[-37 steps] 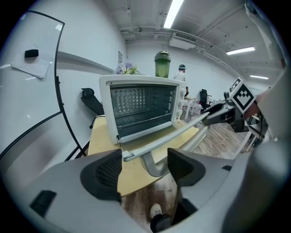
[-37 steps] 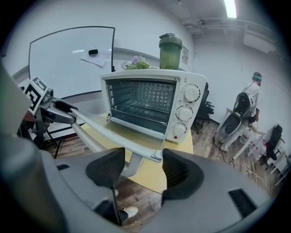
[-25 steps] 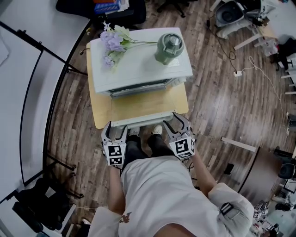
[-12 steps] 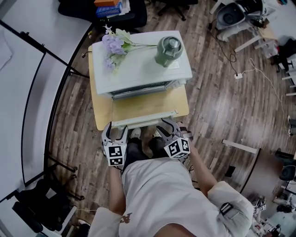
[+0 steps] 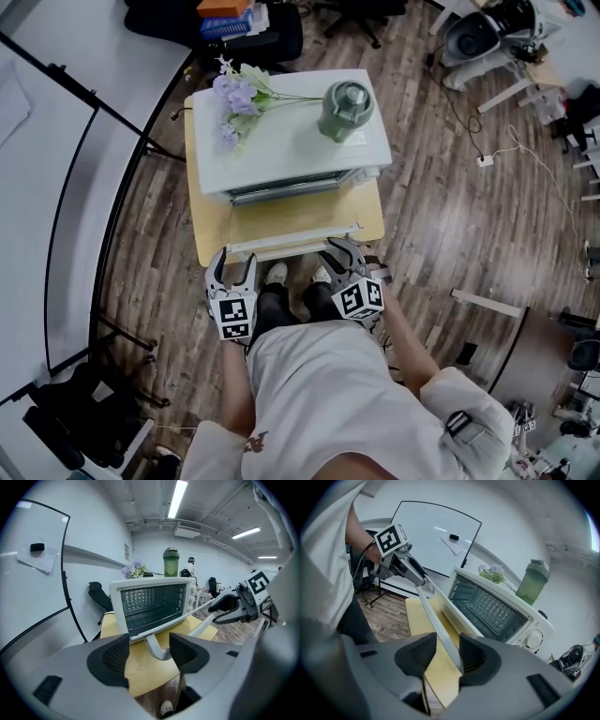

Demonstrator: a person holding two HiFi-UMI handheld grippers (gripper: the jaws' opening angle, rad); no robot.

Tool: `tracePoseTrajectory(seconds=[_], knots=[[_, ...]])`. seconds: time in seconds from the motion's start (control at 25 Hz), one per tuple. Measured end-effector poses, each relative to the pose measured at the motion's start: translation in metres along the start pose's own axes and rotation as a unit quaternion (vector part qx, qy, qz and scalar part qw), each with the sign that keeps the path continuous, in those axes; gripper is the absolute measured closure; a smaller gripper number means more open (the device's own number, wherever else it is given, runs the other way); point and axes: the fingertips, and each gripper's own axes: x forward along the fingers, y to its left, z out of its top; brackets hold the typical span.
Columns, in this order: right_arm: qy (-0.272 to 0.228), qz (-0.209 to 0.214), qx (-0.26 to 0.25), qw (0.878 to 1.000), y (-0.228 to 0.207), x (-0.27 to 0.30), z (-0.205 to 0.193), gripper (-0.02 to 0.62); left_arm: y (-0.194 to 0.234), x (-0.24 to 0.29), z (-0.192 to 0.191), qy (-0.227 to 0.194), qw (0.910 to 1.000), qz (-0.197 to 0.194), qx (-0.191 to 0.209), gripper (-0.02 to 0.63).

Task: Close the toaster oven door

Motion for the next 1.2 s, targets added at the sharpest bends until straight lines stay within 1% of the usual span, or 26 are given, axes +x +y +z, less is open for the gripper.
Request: tracePoseTrajectory(seconds=[0.28, 0.32, 0.36, 0.68, 0.76, 0.92, 1.0, 1.2], knots=[[-0.009, -0.010, -0.004, 1.000, -0.008, -0.001, 0.008, 0.443, 0.005, -0.014, 0.014, -0.019, 0.9998, 0.008, 0.001, 0.381], [-0.009, -0.012, -0.003, 1.000, -0.009, -0.001, 0.009, 0.443, 0.005, -0.016, 0.016, -0.023, 0.9997, 0.008, 0.002, 0.393], [-0.010, -0.014, -0.003, 1.000, -0.011, -0.001, 0.010, 0.443, 0.004, -0.018, 0.019, -0.027, 0.9996, 0.007, 0.005, 0.417], [-0.019, -0.025, 0.000, 1.000, -0.022, 0.000, 0.018, 0.440, -0.018, -0.014, 0.035, -0.036, 0.9971, -0.030, 0.060, 0.430], [-0.019, -0.027, 0.001, 0.999, -0.025, 0.001, 0.020, 0.440, -0.022, -0.011, 0.039, -0.038, 0.9960, -0.040, 0.071, 0.443], [-0.024, -0.029, 0.004, 0.999, -0.029, 0.001, 0.023, 0.439, -0.031, -0.006, 0.041, -0.038, 0.9943, -0.058, 0.081, 0.446], [-0.026, -0.031, 0.005, 0.999, -0.032, 0.000, 0.025, 0.437, -0.033, -0.003, 0.042, -0.038, 0.9937, -0.064, 0.083, 0.458], [-0.034, -0.038, 0.009, 0.999, -0.042, 0.002, 0.031, 0.434, -0.035, 0.002, 0.045, -0.038, 0.9930, -0.070, 0.087, 0.468]])
